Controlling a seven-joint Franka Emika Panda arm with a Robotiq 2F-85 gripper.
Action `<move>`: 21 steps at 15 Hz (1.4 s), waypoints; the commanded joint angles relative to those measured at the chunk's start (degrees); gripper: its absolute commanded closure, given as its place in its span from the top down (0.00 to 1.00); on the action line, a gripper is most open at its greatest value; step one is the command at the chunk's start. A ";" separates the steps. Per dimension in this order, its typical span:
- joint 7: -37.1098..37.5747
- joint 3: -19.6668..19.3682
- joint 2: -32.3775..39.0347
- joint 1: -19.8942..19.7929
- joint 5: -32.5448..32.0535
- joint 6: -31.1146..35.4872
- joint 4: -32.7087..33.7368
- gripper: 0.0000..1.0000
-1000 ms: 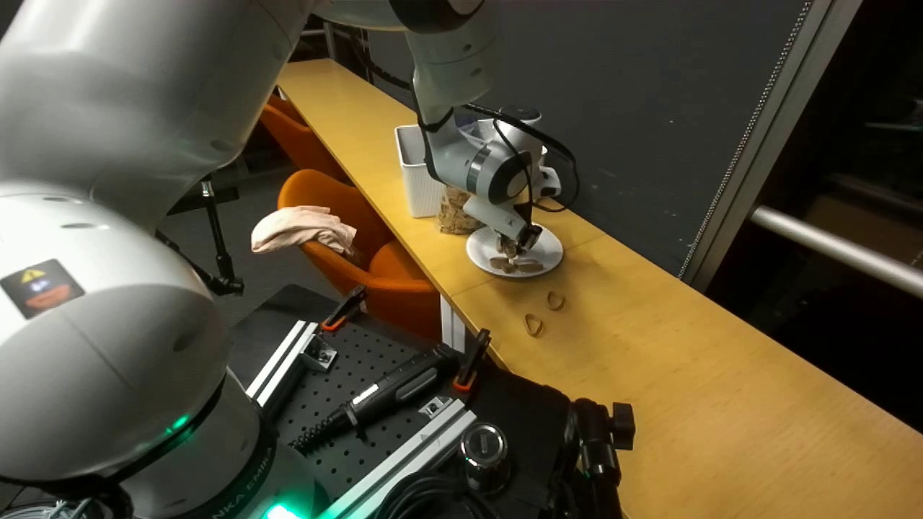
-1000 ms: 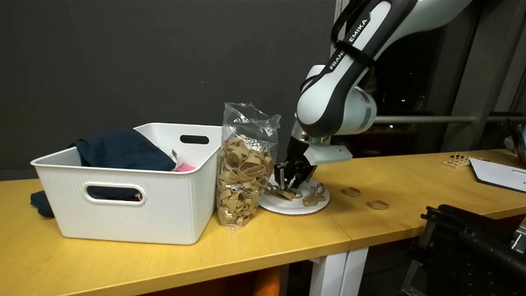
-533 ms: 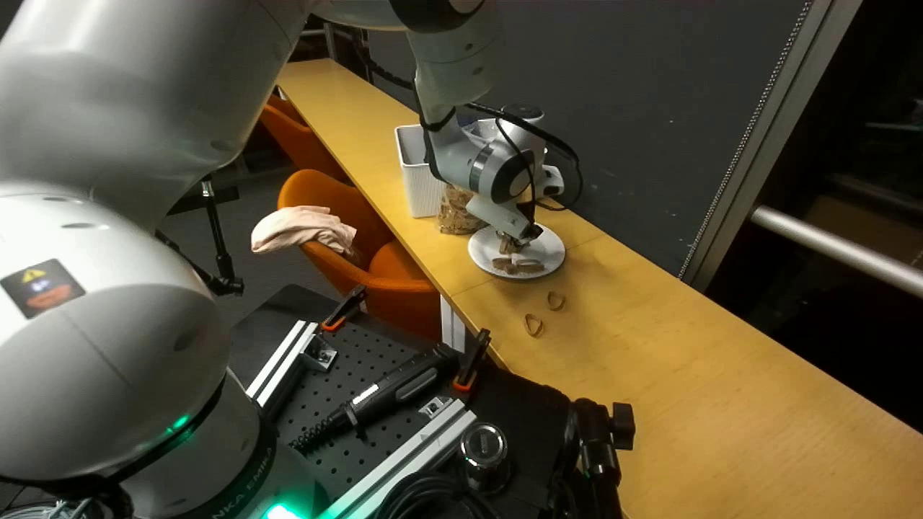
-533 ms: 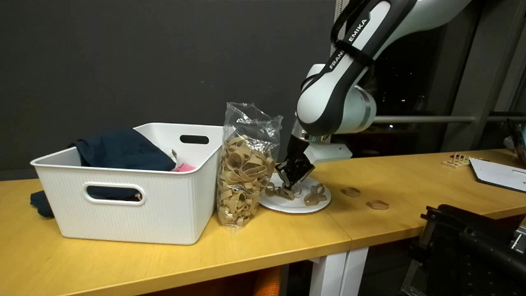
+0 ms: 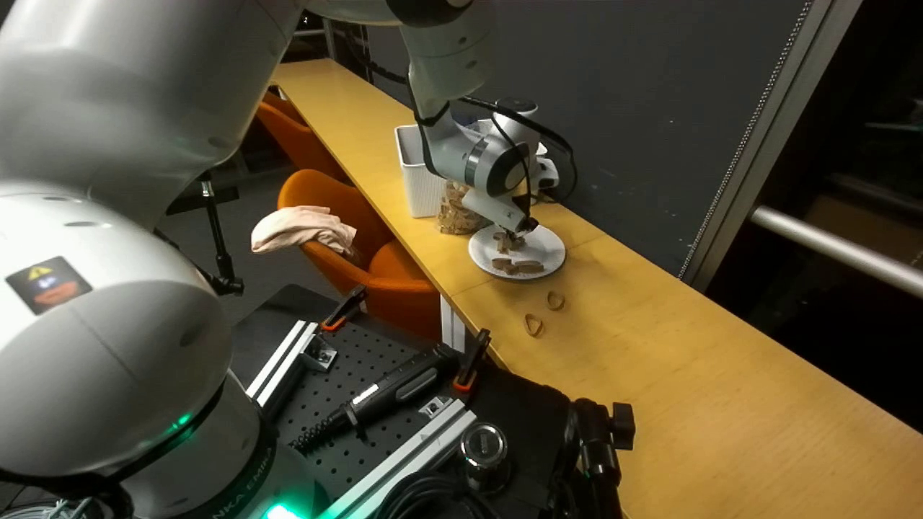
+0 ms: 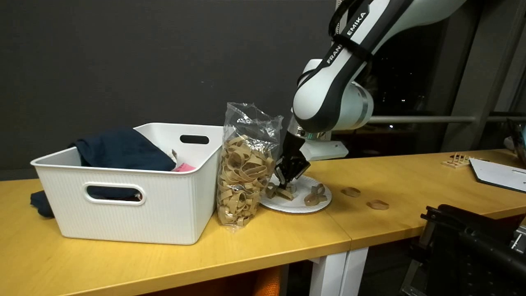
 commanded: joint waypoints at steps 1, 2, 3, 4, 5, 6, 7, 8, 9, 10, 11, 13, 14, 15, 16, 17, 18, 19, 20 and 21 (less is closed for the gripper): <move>0.77 -0.95 -4.36 1.50 -0.20 -1.01 -2.62 0.01; 1.47 -1.70 -5.40 2.26 -0.42 -1.79 -3.06 0.01; 2.21 -2.40 -6.66 3.01 -0.57 -2.19 -3.67 0.01; 3.20 -3.48 -8.01 4.05 -0.85 -2.35 -4.36 0.01; 4.17 -4.69 -9.60 5.19 -1.28 -3.37 -5.03 0.01; 5.35 -5.97 -11.01 6.37 -1.85 -4.73 -5.45 0.01; 6.84 -7.60 -12.66 7.89 -2.71 -6.07 -5.96 0.01; 8.17 -8.78 -14.22 9.02 -3.51 -7.89 -6.21 0.01; 9.47 -9.68 -15.73 9.96 -4.52 -9.73 -6.29 0.01; 10.75 -10.36 -17.37 10.74 -5.49 -11.55 -6.33 0.01; 12.02 -10.90 -18.80 11.44 -6.71 -13.36 -6.21 0.01; 14.39 -11.32 -21.45 12.45 -9.25 -16.53 -5.67 0.01; 15.33 -11.11 -22.68 12.75 -10.32 -17.77 -5.45 0.01; 16.21 -10.81 -23.78 13.01 -11.38 -18.87 -5.26 0.01; 17.08 -10.46 -24.78 13.27 -12.26 -19.99 -5.11 0.01; 17.77 -10.15 -25.94 13.67 -13.19 -20.67 -5.29 0.01; 18.35 -9.79 -26.91 13.99 -14.02 -20.99 -5.45 0.01; 18.47 -9.31 -27.78 14.23 -14.61 -20.48 -5.74 0.01; 18.60 -8.99 -28.37 14.49 -15.24 -20.38 -5.61 0.01; 18.28 -8.43 -28.47 14.51 -15.60 -19.38 -5.48 0.01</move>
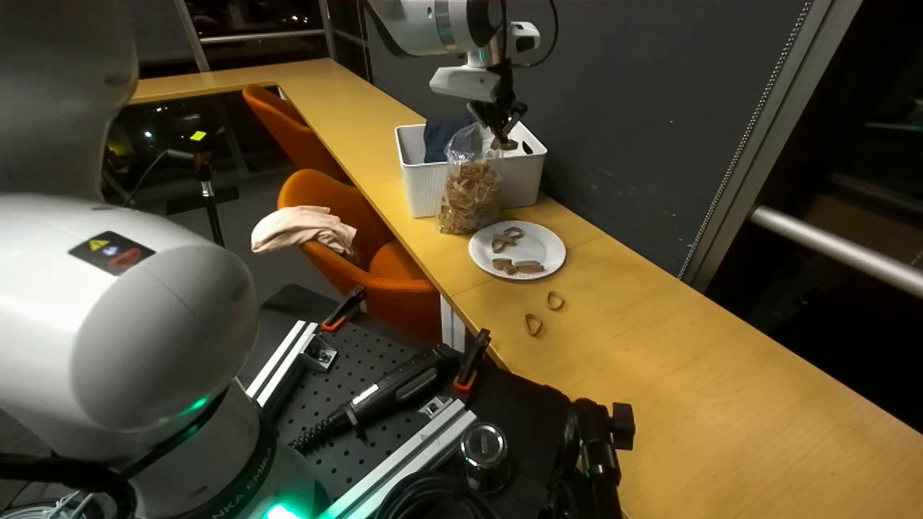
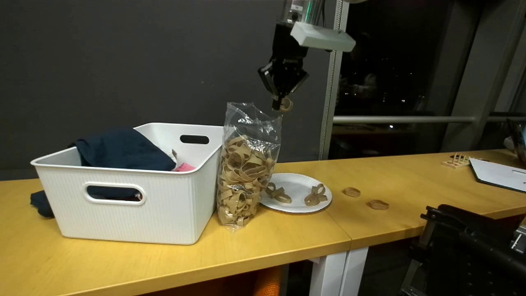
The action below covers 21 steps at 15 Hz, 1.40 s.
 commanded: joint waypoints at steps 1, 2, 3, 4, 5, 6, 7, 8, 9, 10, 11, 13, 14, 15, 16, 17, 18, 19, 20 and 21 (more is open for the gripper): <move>1.54 1.57 -2.44 0.58 -2.82 0.18 -0.55 0.01; 1.14 2.10 -2.16 0.59 -3.02 0.45 -0.07 0.01; 1.25 2.50 -1.79 0.71 -3.23 0.38 0.43 0.01; 1.18 2.97 -1.09 0.71 -3.11 0.33 0.94 0.01; 0.91 3.38 -0.61 0.73 -3.12 0.54 1.13 0.01; 0.46 3.70 0.24 0.65 -3.18 1.26 1.38 0.01; 0.03 4.05 0.86 0.55 -3.05 1.88 1.69 0.01; -0.36 4.37 1.62 0.49 -2.86 2.11 2.13 0.01; -1.09 4.75 2.24 0.41 -2.62 3.10 2.31 0.01; -1.01 4.77 2.88 0.56 -2.64 3.91 2.73 0.01; -1.16 4.82 3.33 0.68 -2.56 4.50 2.98 0.01; -0.99 4.50 3.97 0.93 -2.79 5.65 3.37 0.29; -1.05 4.37 4.16 0.94 -2.70 6.08 3.46 0.35; -0.89 4.11 4.17 0.99 -2.82 6.50 3.44 0.41; -0.73 3.89 3.97 1.08 -2.92 6.78 3.36 0.50; -0.61 3.77 3.53 1.17 -2.96 6.74 3.14 0.56; -0.19 3.54 2.68 1.47 -3.24 6.65 2.79 0.63; -0.49 3.65 2.06 1.47 -3.23 6.60 2.64 0.71; -0.45 3.65 1.32 1.57 -3.36 6.94 2.35 0.78; -0.37 3.66 0.80 1.61 -3.40 7.16 2.25 0.86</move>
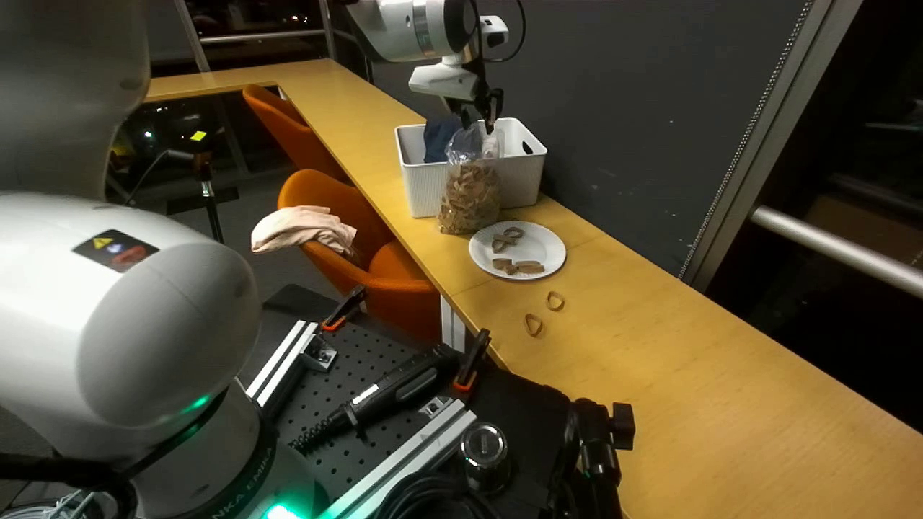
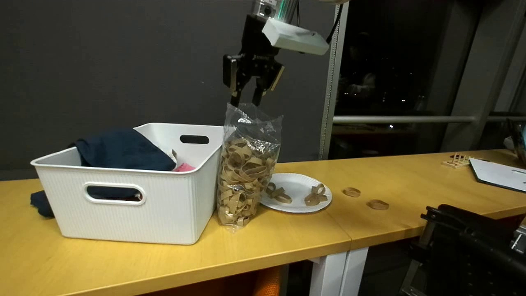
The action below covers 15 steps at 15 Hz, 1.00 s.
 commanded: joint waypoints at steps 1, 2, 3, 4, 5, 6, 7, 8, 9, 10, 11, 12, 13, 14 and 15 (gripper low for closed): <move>0.21 -0.47 -2.91 0.62 -1.42 0.41 -0.76 0.93; 0.96 -0.85 -3.42 0.93 -2.00 -0.04 -0.77 1.00; 1.39 -1.05 -3.85 1.02 -2.40 -0.15 -0.84 1.00; 1.96 -1.33 -4.52 1.15 -2.91 -1.23 -1.05 1.00; 2.67 -1.74 -5.01 1.26 -3.62 -1.90 -1.37 1.00; 3.57 -2.25 -5.72 1.31 -4.49 -3.22 -2.01 1.00; 4.59 -2.79 -6.61 1.21 -5.46 -4.50 -3.01 1.00; 5.31 -2.90 -7.42 0.90 -5.90 -5.64 -3.93 1.00; 6.22 -3.14 -8.58 0.60 -6.31 -6.55 -5.51 1.00; 6.70 -3.28 -9.79 0.20 -6.44 -7.56 -6.96 1.00; 7.34 -3.40 -11.08 -0.18 -6.69 -8.27 -8.55 1.00; 7.83 -3.43 -12.25 -0.65 -6.72 -8.72 -10.11 1.00; 8.12 -3.47 -13.38 -1.20 -6.59 -9.07 -11.64 1.00; 8.27 -3.49 -14.26 -1.87 -6.48 -9.14 -13.20 1.00; 7.98 -3.33 -15.26 -2.75 -5.94 -9.11 -14.77 1.00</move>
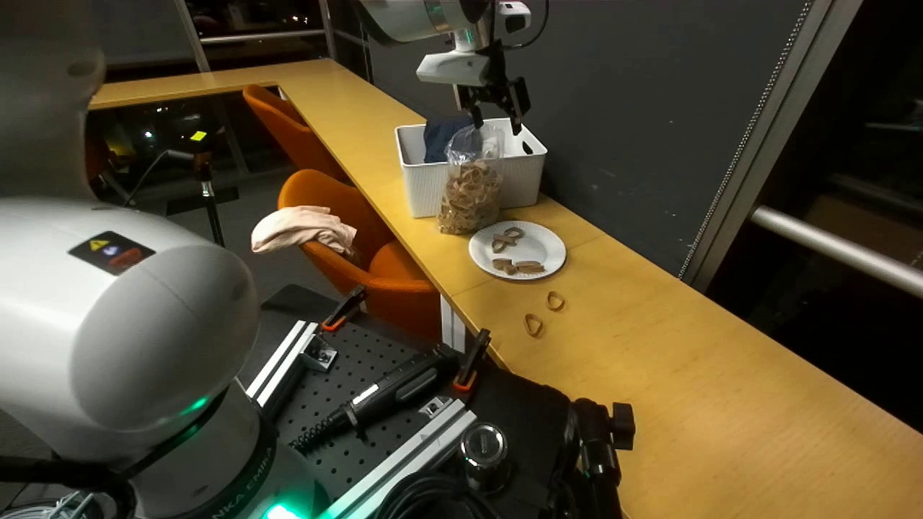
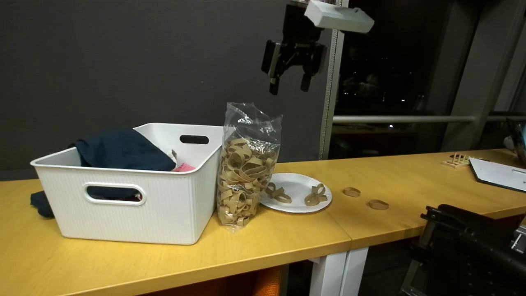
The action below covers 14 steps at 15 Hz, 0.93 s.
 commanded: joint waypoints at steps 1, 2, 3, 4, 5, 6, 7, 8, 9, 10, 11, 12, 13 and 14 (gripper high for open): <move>2.05 0.22 -5.77 -2.47 -0.84 -0.92 -7.16 1.00; 1.94 0.15 -6.60 -3.37 -0.76 -0.62 -8.79 1.00; 1.56 0.08 -7.17 -4.38 -0.65 -0.16 -10.36 1.00; 1.07 -0.03 -7.20 -5.50 -0.37 0.59 -11.65 1.00; -0.03 0.07 -6.74 -6.65 0.72 0.87 -12.44 1.00; -1.10 0.15 -6.09 -7.69 1.69 1.16 -12.93 1.00; -1.61 0.16 -4.80 -8.44 1.85 1.70 -12.83 1.00; -1.77 0.18 -3.73 -8.97 1.78 1.82 -12.65 1.00; -2.32 0.30 -2.68 -9.31 1.56 2.16 -12.31 1.00; -3.23 0.38 -1.55 -9.66 1.73 2.49 -11.95 1.00; -3.32 0.36 -0.27 -9.72 1.76 2.32 -11.30 1.00; -4.32 0.60 1.16 -9.89 2.64 2.70 -10.87 1.00; -4.71 0.56 2.44 -9.85 2.75 3.17 -10.56 1.00; -5.14 0.58 3.85 -9.74 3.02 3.87 -10.29 1.00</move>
